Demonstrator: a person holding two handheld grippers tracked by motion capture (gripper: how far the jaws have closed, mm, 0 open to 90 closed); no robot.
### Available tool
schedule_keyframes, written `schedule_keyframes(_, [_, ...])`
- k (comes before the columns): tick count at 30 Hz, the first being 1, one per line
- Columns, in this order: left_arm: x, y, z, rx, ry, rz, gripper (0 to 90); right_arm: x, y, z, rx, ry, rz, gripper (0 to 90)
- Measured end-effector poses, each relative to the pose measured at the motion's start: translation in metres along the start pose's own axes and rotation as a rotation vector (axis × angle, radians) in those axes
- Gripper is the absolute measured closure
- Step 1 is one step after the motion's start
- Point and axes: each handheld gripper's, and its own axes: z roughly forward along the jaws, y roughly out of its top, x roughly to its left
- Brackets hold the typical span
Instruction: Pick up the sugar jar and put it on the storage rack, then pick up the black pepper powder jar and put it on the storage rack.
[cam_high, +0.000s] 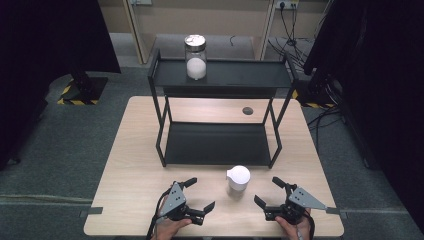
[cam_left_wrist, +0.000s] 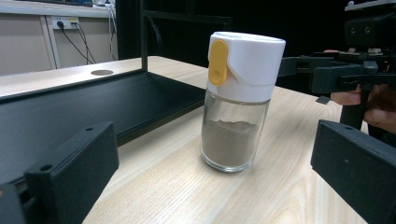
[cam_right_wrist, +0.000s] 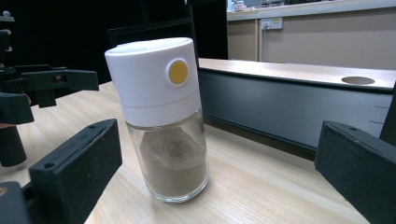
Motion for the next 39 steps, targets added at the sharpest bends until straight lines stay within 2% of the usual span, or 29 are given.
schedule_keyframes(24, [0.0012,-0.0017,-0.0012,-0.003,0.011,-0.003,0.2,0.0002,0.0001,0.0006,-0.001,0.001,0.002,1.0])
schedule_keyframes(39, [0.0013,-0.0018,-0.0007,0.0,0.002,-0.008,0.2,0.0033,0.0019,0.0036,0.0,0.018,-0.017,0.9])
